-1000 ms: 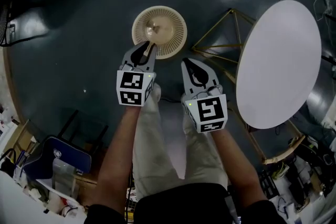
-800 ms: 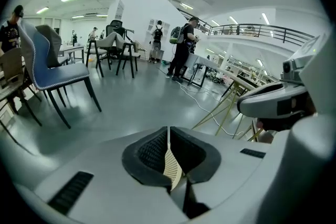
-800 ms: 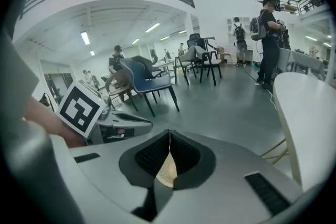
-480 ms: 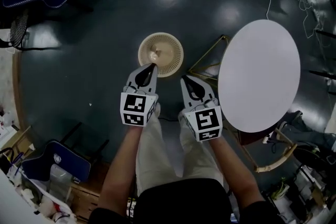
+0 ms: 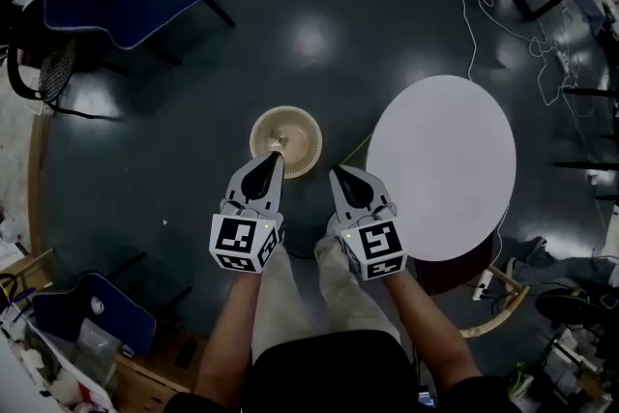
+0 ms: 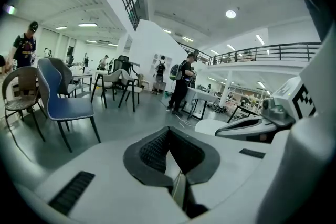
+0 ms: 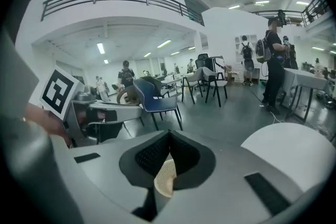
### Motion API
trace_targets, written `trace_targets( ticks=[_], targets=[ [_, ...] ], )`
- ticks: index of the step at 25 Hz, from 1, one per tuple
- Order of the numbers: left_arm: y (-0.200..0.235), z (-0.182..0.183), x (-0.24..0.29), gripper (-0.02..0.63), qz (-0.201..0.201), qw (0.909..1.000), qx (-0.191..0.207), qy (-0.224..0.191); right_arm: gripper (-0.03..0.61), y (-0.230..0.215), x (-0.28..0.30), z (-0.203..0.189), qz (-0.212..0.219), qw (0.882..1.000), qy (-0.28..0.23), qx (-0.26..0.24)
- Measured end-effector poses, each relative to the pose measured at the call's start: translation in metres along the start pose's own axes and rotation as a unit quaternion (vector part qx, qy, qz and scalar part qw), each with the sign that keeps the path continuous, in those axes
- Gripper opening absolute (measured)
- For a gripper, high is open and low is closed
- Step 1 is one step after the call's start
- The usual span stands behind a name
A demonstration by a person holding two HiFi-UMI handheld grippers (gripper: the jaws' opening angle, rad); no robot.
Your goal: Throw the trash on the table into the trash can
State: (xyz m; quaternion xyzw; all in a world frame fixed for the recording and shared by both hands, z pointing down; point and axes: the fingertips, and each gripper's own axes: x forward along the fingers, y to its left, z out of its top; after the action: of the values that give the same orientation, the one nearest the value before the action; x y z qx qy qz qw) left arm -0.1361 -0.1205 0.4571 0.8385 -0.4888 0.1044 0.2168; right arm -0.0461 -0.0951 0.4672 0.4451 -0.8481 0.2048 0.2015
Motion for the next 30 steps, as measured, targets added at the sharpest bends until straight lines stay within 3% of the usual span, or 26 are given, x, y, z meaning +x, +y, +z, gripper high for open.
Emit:
trace_targets(
  ticks=[3, 11, 16, 30],
  targets=[
    [-0.024, 0.025, -0.016, 0.015, -0.011, 0.9997, 0.0, -0.021, 0.018, 0.0, -0.025, 0.019, 0.003, 1.0, -0.012, -0.018],
    [-0.113, 0.088, -0.053, 0.015, -0.037, 0.9952, 0.055, -0.072, 0.018, -0.006, -0.098, 0.074, 0.003, 0.996, -0.071, -0.049],
    [-0.161, 0.101, -0.07, 0.015, -0.047, 0.9935, 0.053, -0.089, 0.018, -0.007, -0.139, 0.095, 0.012, 0.993, -0.101, -0.058],
    [-0.195, 0.154, -0.122, 0.015, -0.046, 0.9876, 0.091, -0.119, 0.018, 0.017, -0.192, 0.14, 0.032, 0.987, -0.138, -0.077]
  ],
)
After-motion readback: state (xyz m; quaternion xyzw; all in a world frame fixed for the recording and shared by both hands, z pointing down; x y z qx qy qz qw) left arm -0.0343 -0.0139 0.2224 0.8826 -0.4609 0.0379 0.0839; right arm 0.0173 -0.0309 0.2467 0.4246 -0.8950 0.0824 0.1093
